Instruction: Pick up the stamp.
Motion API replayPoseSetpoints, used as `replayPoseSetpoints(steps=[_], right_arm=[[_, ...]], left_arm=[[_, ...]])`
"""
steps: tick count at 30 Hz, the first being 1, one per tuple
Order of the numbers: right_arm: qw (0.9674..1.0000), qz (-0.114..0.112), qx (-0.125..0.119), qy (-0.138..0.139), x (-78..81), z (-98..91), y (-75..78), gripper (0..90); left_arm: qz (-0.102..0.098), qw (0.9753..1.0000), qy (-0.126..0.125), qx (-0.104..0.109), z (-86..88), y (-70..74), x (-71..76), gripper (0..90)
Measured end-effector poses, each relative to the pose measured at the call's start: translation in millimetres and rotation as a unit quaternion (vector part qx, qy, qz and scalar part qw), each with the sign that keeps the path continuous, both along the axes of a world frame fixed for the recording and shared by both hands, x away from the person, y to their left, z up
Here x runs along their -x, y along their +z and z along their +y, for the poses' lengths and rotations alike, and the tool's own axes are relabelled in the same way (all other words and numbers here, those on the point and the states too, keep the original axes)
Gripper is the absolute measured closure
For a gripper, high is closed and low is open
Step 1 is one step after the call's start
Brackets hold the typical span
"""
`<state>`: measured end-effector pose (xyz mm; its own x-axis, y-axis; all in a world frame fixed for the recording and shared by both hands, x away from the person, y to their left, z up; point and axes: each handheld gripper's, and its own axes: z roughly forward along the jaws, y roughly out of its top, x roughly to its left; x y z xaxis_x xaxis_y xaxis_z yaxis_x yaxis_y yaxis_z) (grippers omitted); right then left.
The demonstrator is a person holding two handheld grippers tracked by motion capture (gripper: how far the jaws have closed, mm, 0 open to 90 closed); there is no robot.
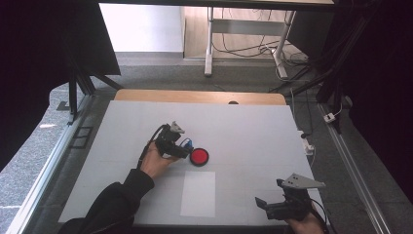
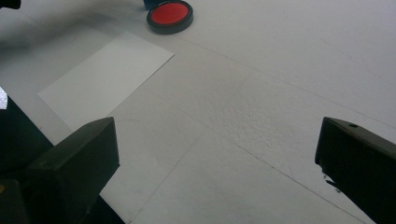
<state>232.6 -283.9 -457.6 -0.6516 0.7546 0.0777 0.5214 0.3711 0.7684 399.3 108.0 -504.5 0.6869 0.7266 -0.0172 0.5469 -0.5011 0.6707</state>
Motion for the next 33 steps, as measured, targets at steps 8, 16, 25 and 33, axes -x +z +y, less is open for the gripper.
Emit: replayPoseSetpoints(steps=[8, 16, 25, 33], right_arm=[[1.0000, 0.000, 0.000, 0.000, 0.0, 0.3, -0.2, 0.0], [1.0000, -0.001, 0.000, 0.001, 0.1, 0.3, -0.1, 0.0], [1.0000, -0.001, 0.000, 0.002, 0.2, 0.5, -0.2, 0.0], [1.0000, -0.001, 0.002, 0.003, 0.4, 0.9, 0.0, 0.0]], left_arm=[[0.015, 0.9997, -0.012, 0.013, 0.3, 3.6, -2.7, 49.5], [0.016, 0.9998, -0.011, -0.002, -4.0, 5.2, 0.4, 69.9], [0.027, 0.9992, -0.006, 0.027, 4.3, 11.0, 0.0, 70.2], [0.032, 0.9985, -0.021, 0.039, 9.6, 27.3, 9.1, 70.1]])
